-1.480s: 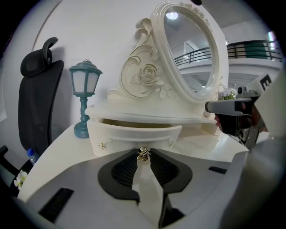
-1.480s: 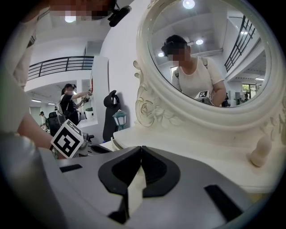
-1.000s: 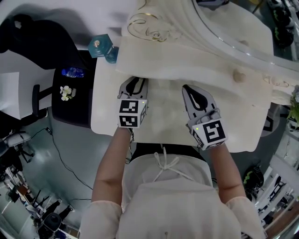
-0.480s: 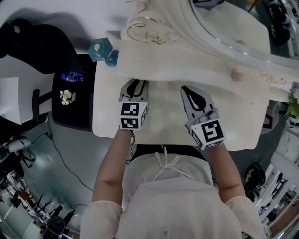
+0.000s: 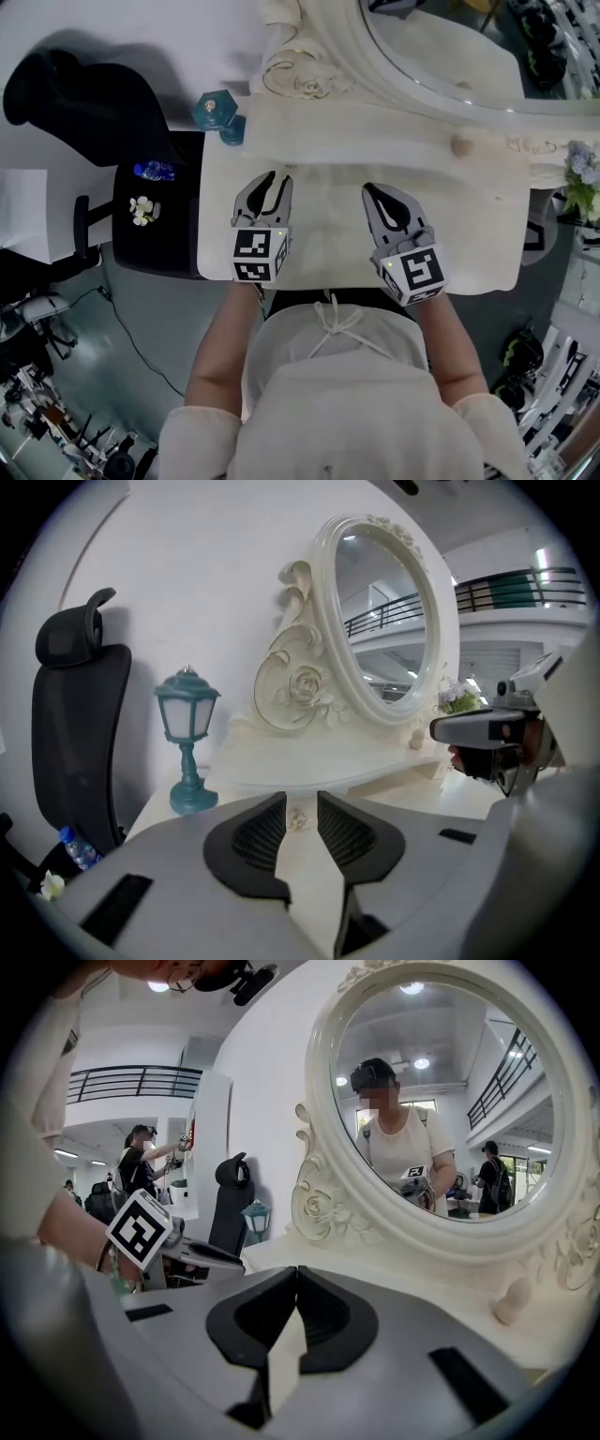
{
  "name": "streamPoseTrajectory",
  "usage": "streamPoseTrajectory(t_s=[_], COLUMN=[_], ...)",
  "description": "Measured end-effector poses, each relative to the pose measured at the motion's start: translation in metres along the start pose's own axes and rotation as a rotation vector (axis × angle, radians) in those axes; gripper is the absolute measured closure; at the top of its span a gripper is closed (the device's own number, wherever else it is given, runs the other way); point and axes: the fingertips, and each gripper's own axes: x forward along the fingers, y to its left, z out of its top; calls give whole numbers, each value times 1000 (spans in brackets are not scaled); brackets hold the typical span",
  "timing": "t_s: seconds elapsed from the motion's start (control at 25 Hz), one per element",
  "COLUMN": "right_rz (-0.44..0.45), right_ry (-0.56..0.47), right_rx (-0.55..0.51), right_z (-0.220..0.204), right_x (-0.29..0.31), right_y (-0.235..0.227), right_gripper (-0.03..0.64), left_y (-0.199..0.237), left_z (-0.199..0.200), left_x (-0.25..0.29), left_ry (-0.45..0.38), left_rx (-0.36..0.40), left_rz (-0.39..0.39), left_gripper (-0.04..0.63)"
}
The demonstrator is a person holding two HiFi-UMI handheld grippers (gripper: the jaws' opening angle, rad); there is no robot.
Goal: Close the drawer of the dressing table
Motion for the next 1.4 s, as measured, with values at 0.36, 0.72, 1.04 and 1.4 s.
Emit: streamPoseTrajectory(t_s=[0.36, 0.72, 1.04, 1.4], right_rz=[-45, -79, -67, -100], right_ry=[-75, -161, -249, -253], right_rx=[-7, -23, -46, -66], right_z=[25, 60, 90, 96], right_x=[-25, -56, -83, -89], right_y=[13, 23, 32, 24], right_gripper=[611, 611, 612, 612], left_y=[-25, -51, -72, -72], left_z=[80, 140, 167, 172], left_x=[-57, -123, -159, -156], left_ry=[-175, -303, -368, -389], left_rx=[140, 246, 252, 190], left_rz=[-65, -174, -239, -263], left_gripper=[528, 575, 577, 577])
